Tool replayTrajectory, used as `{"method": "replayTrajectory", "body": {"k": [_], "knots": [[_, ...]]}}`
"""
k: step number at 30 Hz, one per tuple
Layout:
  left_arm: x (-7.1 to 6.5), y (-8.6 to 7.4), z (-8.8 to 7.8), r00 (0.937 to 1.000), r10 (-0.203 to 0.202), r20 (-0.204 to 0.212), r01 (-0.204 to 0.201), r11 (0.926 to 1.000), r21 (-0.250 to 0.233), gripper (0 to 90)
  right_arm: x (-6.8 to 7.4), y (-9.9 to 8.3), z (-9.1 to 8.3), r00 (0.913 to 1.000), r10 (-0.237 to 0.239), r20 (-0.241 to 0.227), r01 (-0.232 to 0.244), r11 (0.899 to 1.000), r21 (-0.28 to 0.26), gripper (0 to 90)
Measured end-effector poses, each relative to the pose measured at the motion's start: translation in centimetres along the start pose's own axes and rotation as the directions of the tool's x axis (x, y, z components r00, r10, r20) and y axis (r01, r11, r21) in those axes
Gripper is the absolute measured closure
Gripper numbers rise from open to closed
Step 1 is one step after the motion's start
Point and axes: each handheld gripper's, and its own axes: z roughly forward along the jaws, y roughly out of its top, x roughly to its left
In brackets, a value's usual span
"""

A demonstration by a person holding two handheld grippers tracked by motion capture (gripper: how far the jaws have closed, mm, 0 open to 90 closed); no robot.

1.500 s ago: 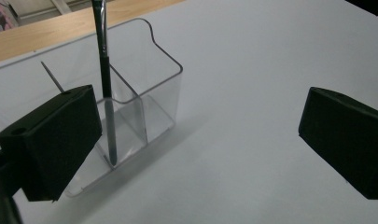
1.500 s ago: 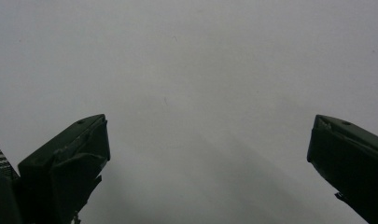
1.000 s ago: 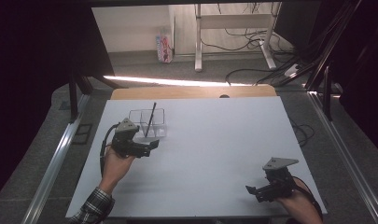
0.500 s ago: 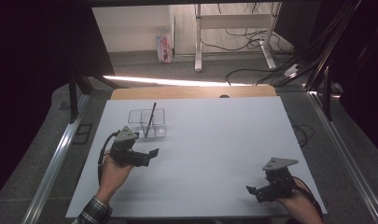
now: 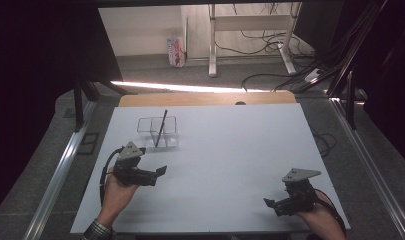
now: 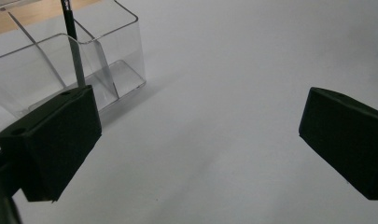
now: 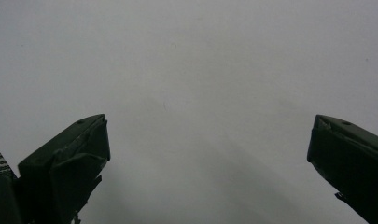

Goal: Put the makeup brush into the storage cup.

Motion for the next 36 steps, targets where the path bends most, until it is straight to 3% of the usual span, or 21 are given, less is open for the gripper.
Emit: {"method": "replayTrajectory", "body": {"k": [36], "knots": [[-1.8,-3.8,-3.9,0.9988,0.011,-0.048,-0.01,0.9999,0.004,0.0,0.0,0.1,-0.2,0.9998,0.022,0.001,-0.021,0.999,-0.026,0.0]]}}
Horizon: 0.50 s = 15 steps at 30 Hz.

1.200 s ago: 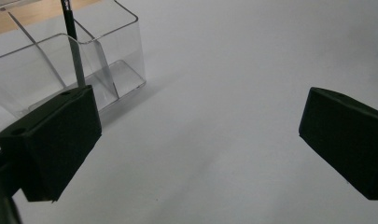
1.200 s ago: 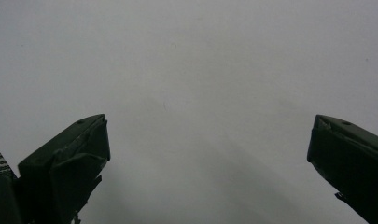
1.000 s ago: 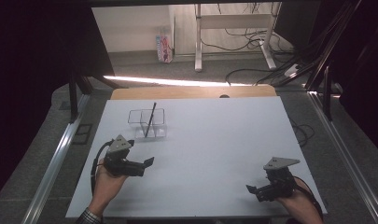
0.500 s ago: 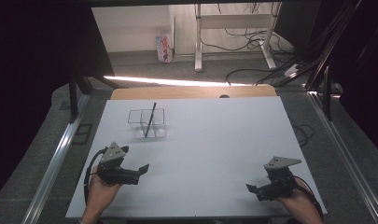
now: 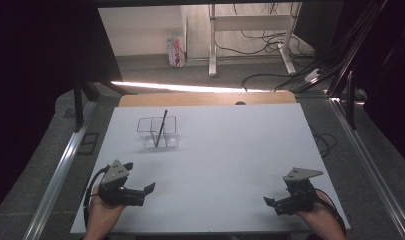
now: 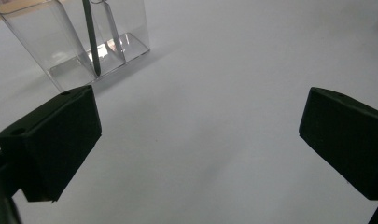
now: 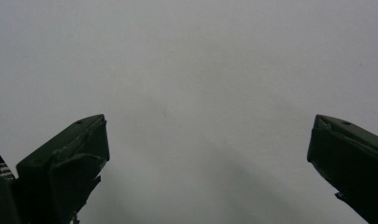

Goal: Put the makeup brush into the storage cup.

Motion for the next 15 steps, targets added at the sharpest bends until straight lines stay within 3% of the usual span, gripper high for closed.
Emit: {"method": "replayTrajectory", "body": {"k": [15], "knots": [[-0.2,-1.9,-1.2,0.9998,-0.02,-0.003,0.02,0.9997,0.014,0.0,0.0,0.0,0.0,1.0,0.002,0.002,-0.002,1.0,-0.001,0.0]]}}
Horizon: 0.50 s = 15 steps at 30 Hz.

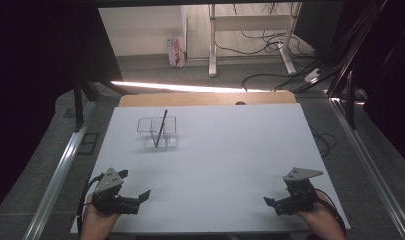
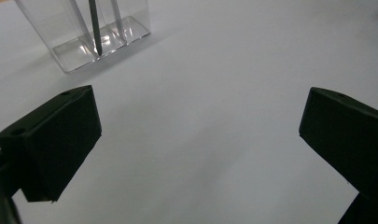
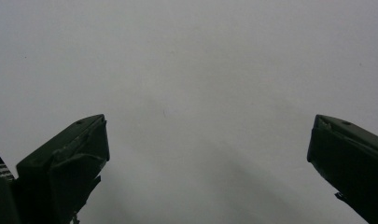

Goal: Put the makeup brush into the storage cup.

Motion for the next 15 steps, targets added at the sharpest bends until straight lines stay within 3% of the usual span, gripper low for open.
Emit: {"method": "replayTrajectory", "body": {"k": [15], "knots": [[-0.1,-1.7,-0.6,0.9998,-0.002,-0.018,0.003,0.9995,0.031,0.0,0.0,0.0,0.0,1.0,0.006,-0.002,-0.006,1.0,-0.006,0.0]]}}
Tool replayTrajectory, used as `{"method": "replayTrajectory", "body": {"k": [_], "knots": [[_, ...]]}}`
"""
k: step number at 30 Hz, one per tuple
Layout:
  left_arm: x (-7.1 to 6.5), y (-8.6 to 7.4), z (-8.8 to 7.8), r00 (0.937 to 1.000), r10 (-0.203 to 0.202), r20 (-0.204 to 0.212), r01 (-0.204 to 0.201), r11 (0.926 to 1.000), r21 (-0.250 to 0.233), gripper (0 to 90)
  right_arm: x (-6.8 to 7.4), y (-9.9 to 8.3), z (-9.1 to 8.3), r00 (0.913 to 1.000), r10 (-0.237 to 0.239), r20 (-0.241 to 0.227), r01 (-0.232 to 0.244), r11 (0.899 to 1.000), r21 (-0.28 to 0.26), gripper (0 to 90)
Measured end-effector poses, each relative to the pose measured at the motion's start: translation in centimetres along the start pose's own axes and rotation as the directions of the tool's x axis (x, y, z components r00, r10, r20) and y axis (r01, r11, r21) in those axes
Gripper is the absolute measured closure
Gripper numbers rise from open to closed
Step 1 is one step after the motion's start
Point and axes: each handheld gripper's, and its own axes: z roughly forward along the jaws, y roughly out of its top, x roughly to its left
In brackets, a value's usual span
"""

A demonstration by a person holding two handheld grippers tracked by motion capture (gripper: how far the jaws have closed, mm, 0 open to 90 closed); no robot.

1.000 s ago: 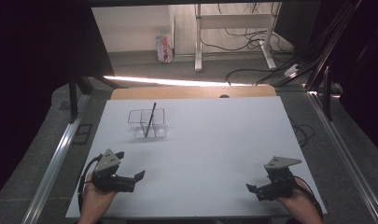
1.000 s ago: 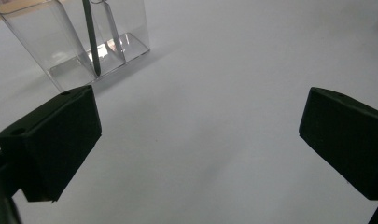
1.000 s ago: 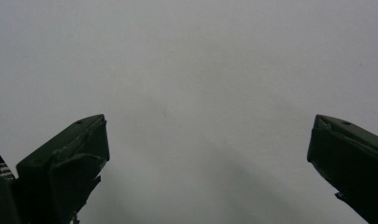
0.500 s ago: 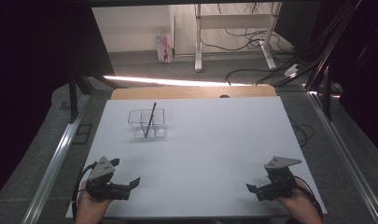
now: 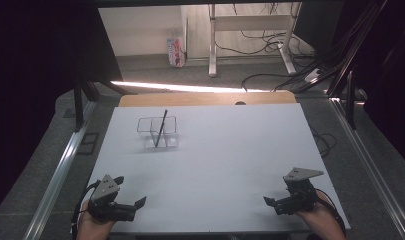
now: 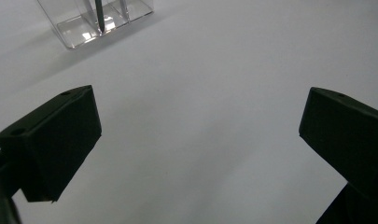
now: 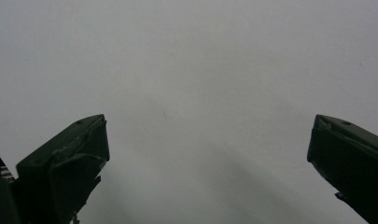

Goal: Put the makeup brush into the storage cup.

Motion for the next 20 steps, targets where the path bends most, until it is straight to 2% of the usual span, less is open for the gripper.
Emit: {"method": "replayTrajectory", "body": {"k": [11,15,20], "knots": [[-0.12,-0.4,0.35,0.9998,0.009,-0.015,-0.008,0.9992,0.04,0.0,0.06,-0.04,0.12,1.0,-0.003,-0.001,0.003,1.0,0.013,0.0],[0.14,-0.47,0.38,0.9998,-0.016,-0.011,0.016,0.9991,0.041,0.0,0.09,-0.05,0.16,1.0,-0.005,-0.002,0.005,1.0,0.018,0.0],[0.2,-0.42,0.44,0.9997,-0.024,-0.011,0.024,0.9989,0.041,0.0,0.07,-0.07,0.2,1.0,-0.008,0.0,0.008,1.0,0.021,0.0]]}}
